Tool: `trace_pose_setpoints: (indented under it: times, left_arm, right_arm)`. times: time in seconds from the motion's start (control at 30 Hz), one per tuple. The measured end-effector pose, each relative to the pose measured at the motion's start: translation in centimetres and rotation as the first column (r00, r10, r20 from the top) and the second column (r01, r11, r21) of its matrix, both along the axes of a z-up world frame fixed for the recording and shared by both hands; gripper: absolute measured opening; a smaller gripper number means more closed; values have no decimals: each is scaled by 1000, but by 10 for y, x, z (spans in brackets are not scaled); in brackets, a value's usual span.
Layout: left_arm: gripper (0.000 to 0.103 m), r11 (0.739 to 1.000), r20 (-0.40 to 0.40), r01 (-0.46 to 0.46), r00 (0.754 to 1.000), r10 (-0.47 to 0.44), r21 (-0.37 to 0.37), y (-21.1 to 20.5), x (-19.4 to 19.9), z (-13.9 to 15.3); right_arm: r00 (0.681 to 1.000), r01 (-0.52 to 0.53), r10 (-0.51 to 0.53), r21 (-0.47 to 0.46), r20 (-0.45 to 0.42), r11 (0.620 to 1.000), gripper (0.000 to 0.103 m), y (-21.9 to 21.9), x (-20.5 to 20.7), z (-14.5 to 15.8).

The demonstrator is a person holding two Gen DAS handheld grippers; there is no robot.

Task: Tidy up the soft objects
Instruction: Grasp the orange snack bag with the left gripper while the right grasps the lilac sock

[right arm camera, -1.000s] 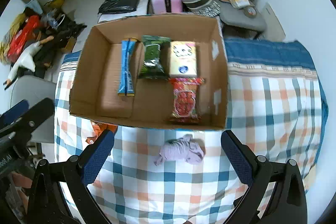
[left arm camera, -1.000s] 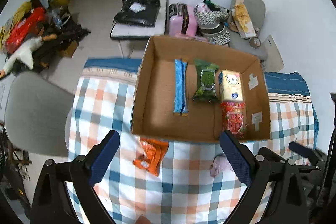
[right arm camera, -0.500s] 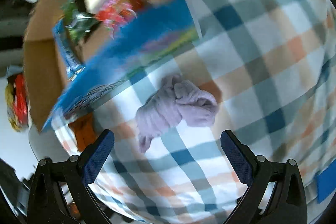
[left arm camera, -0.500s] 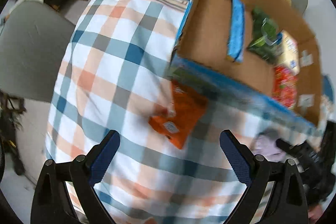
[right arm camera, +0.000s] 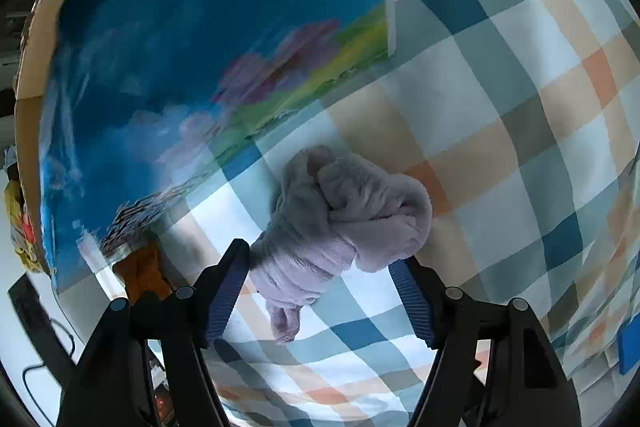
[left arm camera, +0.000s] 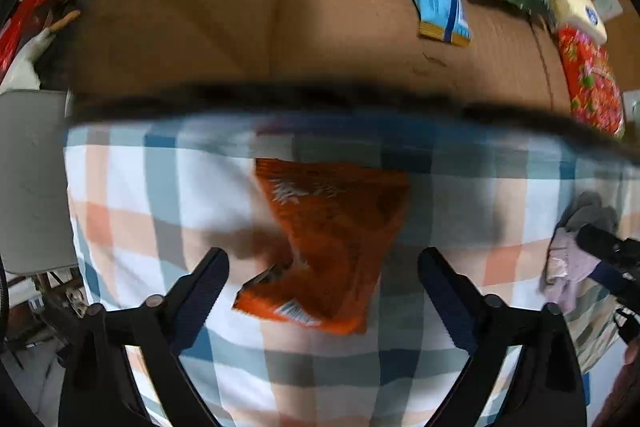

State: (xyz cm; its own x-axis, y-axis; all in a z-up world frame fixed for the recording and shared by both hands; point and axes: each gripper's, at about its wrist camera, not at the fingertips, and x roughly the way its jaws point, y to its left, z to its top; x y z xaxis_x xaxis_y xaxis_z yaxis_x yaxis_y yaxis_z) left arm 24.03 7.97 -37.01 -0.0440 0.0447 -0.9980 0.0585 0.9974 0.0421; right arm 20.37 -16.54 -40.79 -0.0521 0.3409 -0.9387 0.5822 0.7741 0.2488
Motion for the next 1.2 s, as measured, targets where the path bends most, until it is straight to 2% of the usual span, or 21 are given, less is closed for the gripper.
trace_pose_setpoints:
  times: [0.03,0.13,0.23,0.3,0.37,0.43,0.53,0.6,0.67,0.73,0.83,0.93,1.03,1.1,1.2]
  left_arm:
    - [67,1000,-8,-2,1000,2,2,0,-1,-3]
    - [62,1000,-7,-17,1000,16,-17,1,-6,-3]
    - [51,995,-23,-68,998,66,-75,7,-14,2]
    - [51,988,-40,-101,994,97,-118,9,-22,4]
    - [51,983,-48,-117,993,112,-141,7,-32,5]
    - [51,979,-61,-130,991,122,-159,6,-40,2]
    - [51,971,-79,-153,987,141,-182,9,-50,-3]
    - [51,968,-92,-163,985,147,-193,4,-60,-2]
    - [51,965,-95,-160,985,143,-207,1,-66,1]
    - [51,962,-105,-157,985,136,-224,-3,-79,6]
    - [51,959,-112,-145,986,121,-243,-12,-95,10]
    - [51,963,-116,-117,989,91,-244,-24,-109,9]
    - [51,975,-111,-86,992,65,-203,-32,-119,-2]
    - [52,977,-116,-79,992,57,-198,-33,-122,-11]
    - [56,979,-119,-70,992,48,-193,-34,-110,-23]
  right_arm:
    - [1000,-10,10,-5,0,1000,74,2,1,0]
    - [1000,-7,7,-8,3,1000,73,5,4,-3]
    - [1000,-31,31,35,-3,999,49,10,3,-3]
    - [998,-61,62,63,-19,996,44,15,2,-1]
    - [992,-119,121,57,-29,991,44,24,0,1]
    - [990,-134,136,61,-36,989,45,26,0,0]
    - [998,-64,65,64,-9,996,53,23,3,-6]
    - [999,-40,39,63,23,997,53,21,5,-9]
    - [999,-53,52,63,16,997,44,24,3,-10]
    - [995,-95,95,78,-2,992,43,32,-3,-9]
    - [970,-239,240,51,-23,970,43,48,-13,1]
    - [903,-427,425,-8,-65,904,43,69,-31,12]
    - [854,-519,510,-96,-101,849,45,83,-31,10]
    - [851,-525,516,-122,-99,842,49,88,-27,3]
    - [876,-482,473,-119,-93,868,52,85,-24,-6]
